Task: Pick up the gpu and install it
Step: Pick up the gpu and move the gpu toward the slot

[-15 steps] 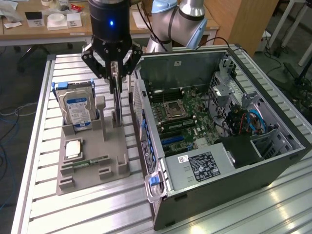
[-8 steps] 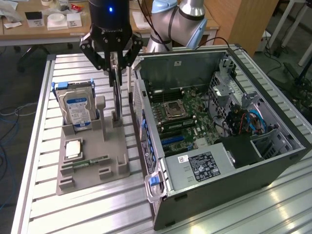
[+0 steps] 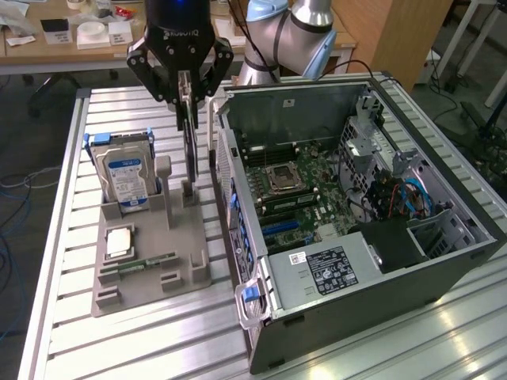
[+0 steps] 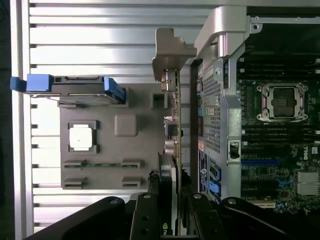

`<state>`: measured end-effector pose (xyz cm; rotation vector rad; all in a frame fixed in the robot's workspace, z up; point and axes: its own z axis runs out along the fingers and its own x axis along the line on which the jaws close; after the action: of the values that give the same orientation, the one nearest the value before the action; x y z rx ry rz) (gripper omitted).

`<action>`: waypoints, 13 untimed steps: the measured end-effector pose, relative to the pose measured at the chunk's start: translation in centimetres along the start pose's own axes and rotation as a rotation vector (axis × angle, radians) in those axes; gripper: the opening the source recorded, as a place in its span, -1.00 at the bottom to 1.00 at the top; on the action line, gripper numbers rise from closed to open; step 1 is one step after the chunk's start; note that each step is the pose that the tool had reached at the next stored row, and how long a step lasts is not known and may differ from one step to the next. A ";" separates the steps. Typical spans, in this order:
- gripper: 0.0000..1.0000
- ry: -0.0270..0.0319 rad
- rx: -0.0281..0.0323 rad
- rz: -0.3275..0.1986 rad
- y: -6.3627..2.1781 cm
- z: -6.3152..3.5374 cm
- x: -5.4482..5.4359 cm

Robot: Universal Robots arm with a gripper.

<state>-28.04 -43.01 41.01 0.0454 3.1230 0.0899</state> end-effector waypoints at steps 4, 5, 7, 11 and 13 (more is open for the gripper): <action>-0.47 -0.0003 0.0002 0.000 0.04 -0.61 -0.1; -0.47 -0.0005 -0.0001 0.000 0.04 -0.59 -0.3; -0.47 -0.0006 -0.0010 0.000 0.05 -0.58 -0.6; -0.47 -0.0005 -0.0038 0.000 0.08 -0.57 -1.4; -0.47 -0.0003 -0.0052 0.000 0.09 -0.57 -1.8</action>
<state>-26.24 -43.00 41.61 0.0455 3.1223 0.0980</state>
